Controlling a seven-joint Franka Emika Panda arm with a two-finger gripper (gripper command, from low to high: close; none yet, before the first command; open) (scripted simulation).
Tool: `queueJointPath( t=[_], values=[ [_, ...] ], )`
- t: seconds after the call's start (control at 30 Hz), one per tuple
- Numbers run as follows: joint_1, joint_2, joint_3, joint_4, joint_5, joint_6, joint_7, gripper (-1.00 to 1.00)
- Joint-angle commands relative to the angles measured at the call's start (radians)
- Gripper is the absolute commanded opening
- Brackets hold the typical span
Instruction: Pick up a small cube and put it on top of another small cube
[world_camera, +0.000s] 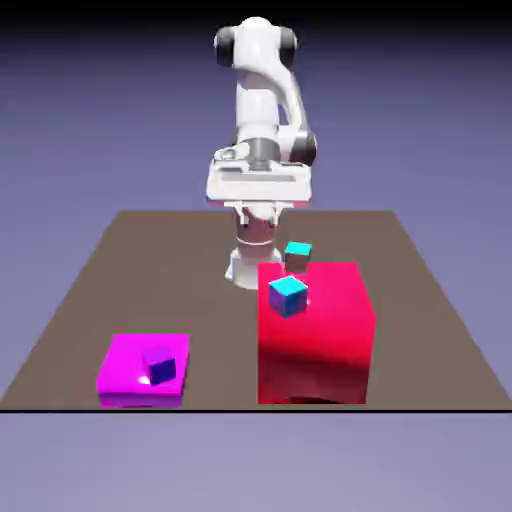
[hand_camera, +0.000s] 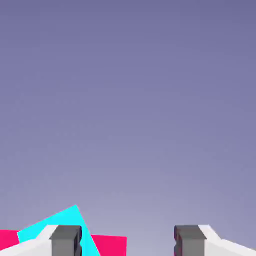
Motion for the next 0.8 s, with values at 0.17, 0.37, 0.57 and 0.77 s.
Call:
queueJointPath(
  t=[0.17, 0.37, 0.57, 0.77],
  values=[
    [-0.037, -0.141, 0.217, 0.031, 0.137, -0.177, 0.192, 0.00],
    [-0.074, -0.283, 0.435, 0.062, 0.273, -0.353, 0.384, 0.00],
    [-0.111, -0.424, 0.652, 0.093, 0.410, -0.530, 0.576, 0.00],
    [-0.149, -0.565, 0.870, 0.124, 0.547, -0.707, 0.768, 0.00]
  ],
)
